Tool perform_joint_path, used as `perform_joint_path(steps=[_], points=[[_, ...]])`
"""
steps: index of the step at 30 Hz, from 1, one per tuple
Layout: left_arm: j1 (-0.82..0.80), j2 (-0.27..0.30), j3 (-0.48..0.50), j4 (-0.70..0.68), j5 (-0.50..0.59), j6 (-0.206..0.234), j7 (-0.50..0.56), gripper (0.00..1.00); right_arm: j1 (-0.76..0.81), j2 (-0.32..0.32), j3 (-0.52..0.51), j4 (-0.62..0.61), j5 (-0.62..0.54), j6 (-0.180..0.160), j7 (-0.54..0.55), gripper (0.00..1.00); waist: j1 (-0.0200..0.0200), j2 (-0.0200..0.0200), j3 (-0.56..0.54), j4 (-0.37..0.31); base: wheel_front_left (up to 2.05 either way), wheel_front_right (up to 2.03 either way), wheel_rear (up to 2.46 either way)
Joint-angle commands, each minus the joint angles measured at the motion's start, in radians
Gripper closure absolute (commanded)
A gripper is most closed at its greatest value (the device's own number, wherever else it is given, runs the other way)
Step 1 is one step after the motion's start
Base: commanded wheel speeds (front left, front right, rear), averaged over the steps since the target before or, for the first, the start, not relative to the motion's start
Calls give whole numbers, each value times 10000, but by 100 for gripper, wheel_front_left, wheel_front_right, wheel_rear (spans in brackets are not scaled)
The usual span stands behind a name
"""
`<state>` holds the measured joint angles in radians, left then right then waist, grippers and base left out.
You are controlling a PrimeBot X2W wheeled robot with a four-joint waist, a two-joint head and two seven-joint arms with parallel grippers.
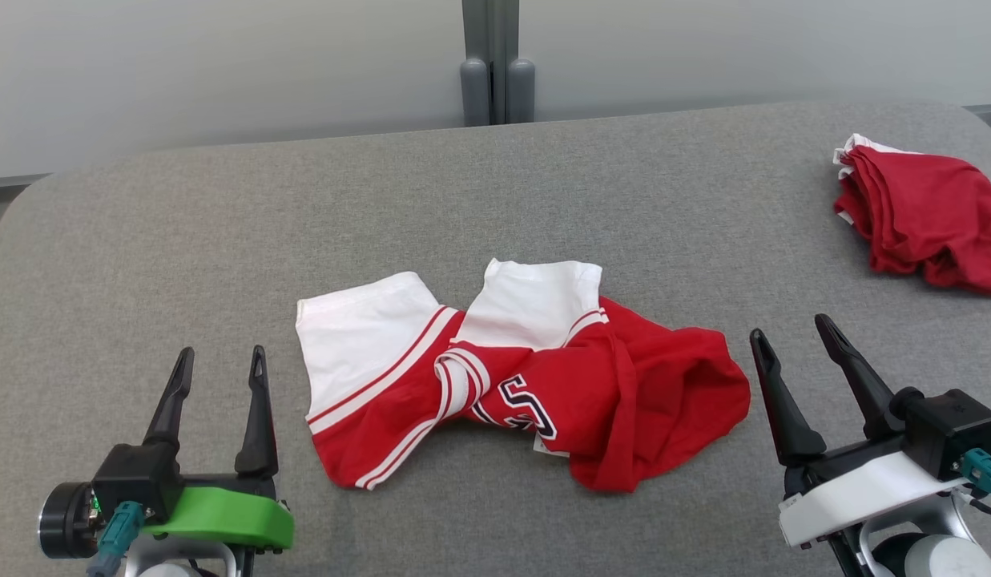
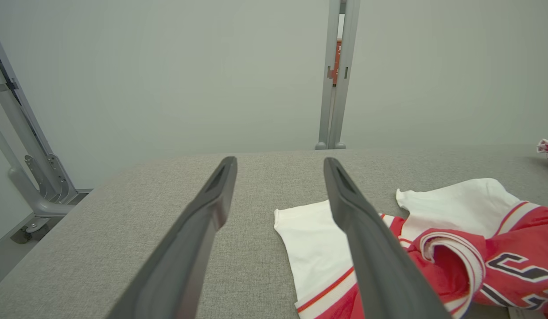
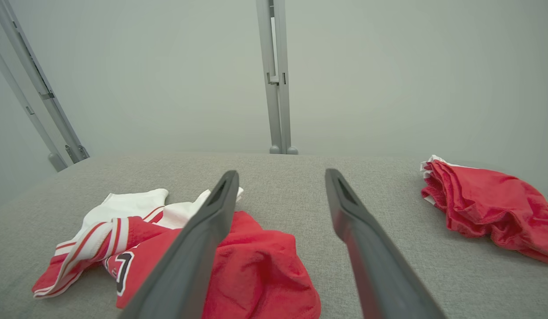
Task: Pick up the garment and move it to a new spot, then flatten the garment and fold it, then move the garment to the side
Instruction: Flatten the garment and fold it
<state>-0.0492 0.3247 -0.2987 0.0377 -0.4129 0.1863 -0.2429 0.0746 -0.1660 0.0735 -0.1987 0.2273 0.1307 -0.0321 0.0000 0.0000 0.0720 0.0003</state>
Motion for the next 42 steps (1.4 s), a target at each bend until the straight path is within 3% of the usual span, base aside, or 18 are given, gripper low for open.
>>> perform_joint_path(steps=[1,16,24,32,40,41,42], points=[[132,83,7,21,41,42,13,0,35,29,-35,-24,14,1,10,0,0,0,-1,-3,0,0,0],[-90,131,-163,87,24,-76,32,0,-61,77,-76,-68,-11,1,-32,0,0,0,90,-13,0,0,0],[-1323,-21,-1074,29,39,-877,1150,0,-342,118,-106,-309,-86,1,-32,0,0,0,966,-86,0,0,0],[-2882,-593,-2268,1188,-207,-1805,3075,0,-810,294,4,-186,-96,1,-223,0,0,0,1983,-526,0,0,0],[-2704,-661,-2717,1770,-791,-2202,4392,0,-919,401,-64,18,-51,1,-403,0,0,0,2207,-678,0,0,0],[-2652,-653,-2752,1812,-878,-2222,4593,50,-940,405,-68,34,-43,1,-413,0,0,0,2217,-671,0,0,0],[-2615,-632,-2824,1822,-934,-2266,4770,67,-968,406,-82,50,-35,1,-421,0,0,0,2222,-655,0,0,0]])
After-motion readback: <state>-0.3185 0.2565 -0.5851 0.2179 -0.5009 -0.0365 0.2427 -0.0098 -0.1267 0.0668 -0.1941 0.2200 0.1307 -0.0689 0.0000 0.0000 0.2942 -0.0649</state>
